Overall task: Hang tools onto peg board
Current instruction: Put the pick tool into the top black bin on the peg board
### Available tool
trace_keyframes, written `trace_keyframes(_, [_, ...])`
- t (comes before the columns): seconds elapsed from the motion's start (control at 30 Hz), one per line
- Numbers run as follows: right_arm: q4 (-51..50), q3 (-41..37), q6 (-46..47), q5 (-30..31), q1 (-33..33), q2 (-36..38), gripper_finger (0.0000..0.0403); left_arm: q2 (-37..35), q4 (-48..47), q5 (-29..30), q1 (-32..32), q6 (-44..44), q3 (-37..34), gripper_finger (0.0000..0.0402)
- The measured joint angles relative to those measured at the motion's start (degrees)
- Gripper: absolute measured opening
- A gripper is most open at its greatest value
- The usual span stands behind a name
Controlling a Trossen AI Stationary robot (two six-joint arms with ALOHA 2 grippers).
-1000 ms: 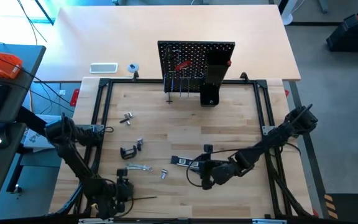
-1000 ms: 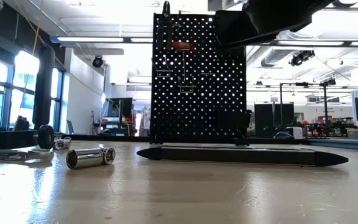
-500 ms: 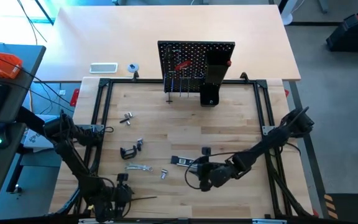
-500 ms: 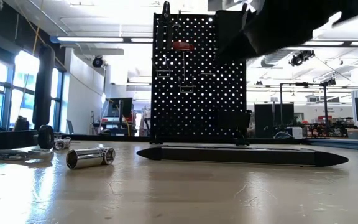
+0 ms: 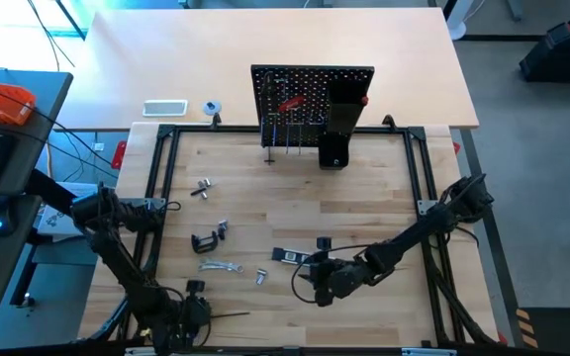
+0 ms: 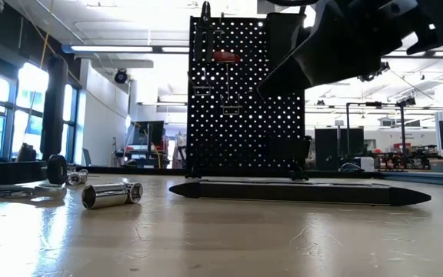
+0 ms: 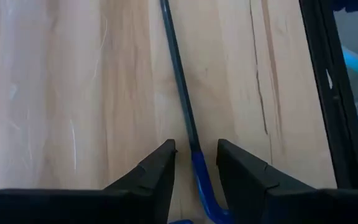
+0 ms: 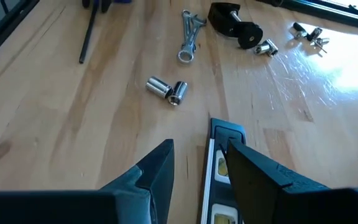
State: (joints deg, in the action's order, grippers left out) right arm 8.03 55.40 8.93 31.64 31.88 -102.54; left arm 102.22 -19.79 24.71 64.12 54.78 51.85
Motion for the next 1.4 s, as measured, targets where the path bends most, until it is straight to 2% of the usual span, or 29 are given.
trace_keyframes(0.13, [0.1, 0.0, -0.2, 0.0, 0.0, 0.0, 0.0139, 1.2, -2.3, 1.8, -0.2, 4.5, 0.3, 0.0103])
trace_keyframes(0.33, [0.0, 0.0, -0.4, 0.0, 0.0, 0.0, 0.0139, 2.4, -4.2, 2.7, -2.5, 0.3, 0.3, 0.0013])
trace_keyframes(0.47, [0.1, 0.0, -0.4, 0.0, 0.0, 0.0, 0.0139, 3.4, -3.5, 4.3, -5.4, -5.2, 0.4, 0.0011])
trace_keyframes(0.6, [0.1, 0.0, -0.4, 0.5, 0.0, 0.0, 0.0139, 4.1, -2.6, 9.0, -10.2, -12.1, 0.1, 0.0004])
trace_keyframes(0.77, [2.0, 0.0, -0.7, -0.1, 0.0, 0.0, 0.0139, 4.2, -0.5, 9.2, -17.1, -20.7, 0.0, 0.0002])
trace_keyframes(1.1, [6.9, 0.0, -2.4, -5.1, -0.1, 0.0, 0.0139, 4.2, 10.3, 3.9, -27.9, -38.1, -0.1, 0.0001])
trace_keyframes(1.4, [7.0, 0.0, 1.5, -8.2, -0.2, -1.3, 0.0139, 4.5, 19.2, -0.5, -31.8, -44.6, -0.3, 0.0000])
